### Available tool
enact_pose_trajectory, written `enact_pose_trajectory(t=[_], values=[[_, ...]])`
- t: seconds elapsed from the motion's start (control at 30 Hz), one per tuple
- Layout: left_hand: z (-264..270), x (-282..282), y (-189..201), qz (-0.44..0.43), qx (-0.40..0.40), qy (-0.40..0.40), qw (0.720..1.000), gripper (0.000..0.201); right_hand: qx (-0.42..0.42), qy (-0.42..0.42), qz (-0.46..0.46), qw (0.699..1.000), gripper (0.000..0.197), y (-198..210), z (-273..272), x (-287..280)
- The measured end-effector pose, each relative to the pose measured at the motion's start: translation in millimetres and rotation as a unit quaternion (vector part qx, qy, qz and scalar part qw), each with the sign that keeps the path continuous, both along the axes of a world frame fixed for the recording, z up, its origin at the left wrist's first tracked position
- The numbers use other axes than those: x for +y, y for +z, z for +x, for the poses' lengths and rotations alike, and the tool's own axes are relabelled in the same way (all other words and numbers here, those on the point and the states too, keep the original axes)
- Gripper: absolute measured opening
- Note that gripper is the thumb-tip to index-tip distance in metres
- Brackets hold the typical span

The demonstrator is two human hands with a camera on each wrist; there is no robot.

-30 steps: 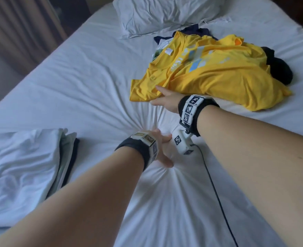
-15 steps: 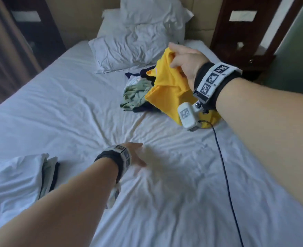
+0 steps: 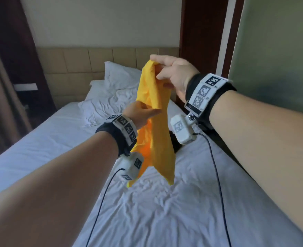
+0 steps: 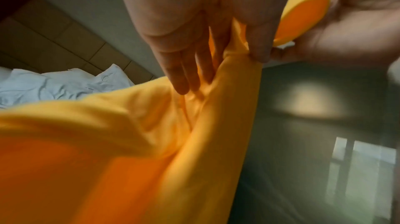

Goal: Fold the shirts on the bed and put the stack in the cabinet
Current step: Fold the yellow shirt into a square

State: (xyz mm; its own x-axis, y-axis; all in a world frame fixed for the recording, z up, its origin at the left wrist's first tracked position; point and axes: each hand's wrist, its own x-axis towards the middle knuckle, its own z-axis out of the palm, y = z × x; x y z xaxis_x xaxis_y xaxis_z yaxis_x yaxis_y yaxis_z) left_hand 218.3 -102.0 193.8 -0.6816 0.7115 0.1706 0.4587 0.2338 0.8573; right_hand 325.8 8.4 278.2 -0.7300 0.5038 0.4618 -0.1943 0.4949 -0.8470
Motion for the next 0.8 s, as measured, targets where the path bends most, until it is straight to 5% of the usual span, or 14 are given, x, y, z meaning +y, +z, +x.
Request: enact_pose_trajectory(t=[0.1, 0.27, 0.5, 0.6, 0.67, 0.73, 0.8], values=[[18.0, -14.3, 17.1, 0.042, -0.096, -0.013, 0.994, 0.025, -0.016, -0.043, 0.026, 0.999, 0.048, -2.3, 24.1, -3.5], [42.3, -41.1, 37.4, 0.018, -0.084, -0.027, 0.996, 0.026, -0.051, -0.224, 0.117, 0.966, 0.007, -8.5, 58.3, -1.3], [65.1, -67.3, 69.5, 0.105, -0.118, -0.043, 0.987, 0.032, -0.023, -0.349, 0.147, 0.925, 0.025, 3.1, 79.1, -15.4], [60.3, -70.2, 70.3, 0.174, -0.169, -0.006, 0.97, 0.028, -0.066, -0.268, 0.151, 0.949, 0.018, -6.5, 73.7, -25.8], [53.4, -70.4, 54.7, 0.169, -0.204, -0.009, 0.964, 0.033, -0.161, -0.153, 0.145, 0.964, 0.05, -25.9, 69.8, -25.3], [42.4, -67.9, 20.5, 0.067, -0.177, 0.001, 0.982, 0.081, -0.268, -0.113, 0.169, 0.942, 0.051, -54.6, 74.1, -20.0], [44.0, -70.3, -18.7, -0.081, -0.105, 0.005, 0.991, 0.096, -0.365, -0.144, 0.186, 0.901, 0.039, -95.2, 85.4, -7.0]])
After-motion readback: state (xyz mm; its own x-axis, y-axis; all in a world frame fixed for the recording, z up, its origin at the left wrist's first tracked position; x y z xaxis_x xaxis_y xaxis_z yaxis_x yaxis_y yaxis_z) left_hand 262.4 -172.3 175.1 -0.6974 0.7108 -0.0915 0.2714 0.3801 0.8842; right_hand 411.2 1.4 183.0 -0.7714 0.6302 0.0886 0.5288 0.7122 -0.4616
